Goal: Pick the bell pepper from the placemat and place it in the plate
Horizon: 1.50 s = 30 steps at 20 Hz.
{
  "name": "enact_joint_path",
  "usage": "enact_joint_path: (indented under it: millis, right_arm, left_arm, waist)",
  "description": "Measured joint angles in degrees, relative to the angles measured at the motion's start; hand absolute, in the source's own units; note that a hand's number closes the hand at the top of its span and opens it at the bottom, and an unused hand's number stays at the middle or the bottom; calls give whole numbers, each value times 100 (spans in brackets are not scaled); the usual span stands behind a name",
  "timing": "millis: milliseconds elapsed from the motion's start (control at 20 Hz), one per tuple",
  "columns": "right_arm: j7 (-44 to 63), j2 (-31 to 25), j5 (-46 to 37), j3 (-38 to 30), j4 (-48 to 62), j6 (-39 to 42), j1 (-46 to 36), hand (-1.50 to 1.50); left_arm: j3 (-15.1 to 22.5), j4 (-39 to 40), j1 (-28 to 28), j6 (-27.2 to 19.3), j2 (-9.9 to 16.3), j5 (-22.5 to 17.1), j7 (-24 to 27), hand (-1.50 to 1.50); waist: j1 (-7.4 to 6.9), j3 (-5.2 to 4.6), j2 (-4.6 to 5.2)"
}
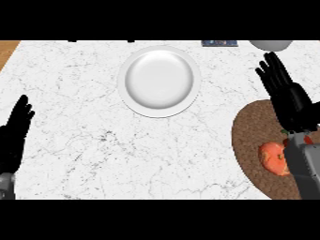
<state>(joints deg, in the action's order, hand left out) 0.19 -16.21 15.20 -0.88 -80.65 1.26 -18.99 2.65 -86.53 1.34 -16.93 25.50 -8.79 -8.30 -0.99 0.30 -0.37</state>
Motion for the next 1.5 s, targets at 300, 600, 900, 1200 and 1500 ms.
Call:
enact_joint_path:
  millis: [300, 600, 900, 1200, 1500]
  right_arm:
    - [673, -52, 351, 35, -357, 361, -280, -150]
    - [72, -1028, -1552, 947, -626, 536, 53, -150]
    - [-1443, -1150, -2275, 1083, -374, 300, 1316, -150]
    - [-1945, -1690, -2640, 555, -1049, -9, 1850, -150]
    - [-853, -2619, -2845, 165, -1909, 558, 1942, -150]
  left_arm:
    - [227, 163, 595, 228, -199, 287, 293, 0]
    - [487, 188, 883, 456, -347, 297, 296, 0]
    - [532, 494, 1189, 616, -536, 359, 384, 0]
    - [481, 684, 1209, 689, -655, 432, 550, 0]
    - [450, 575, 1259, 771, -653, 459, 387, 0]
  waist:
    - [132, -25, 26]
    - [204, -71, 10]
    - [192, -34, 37]
    - [191, -32, 25]
    - [183, -41, 12]
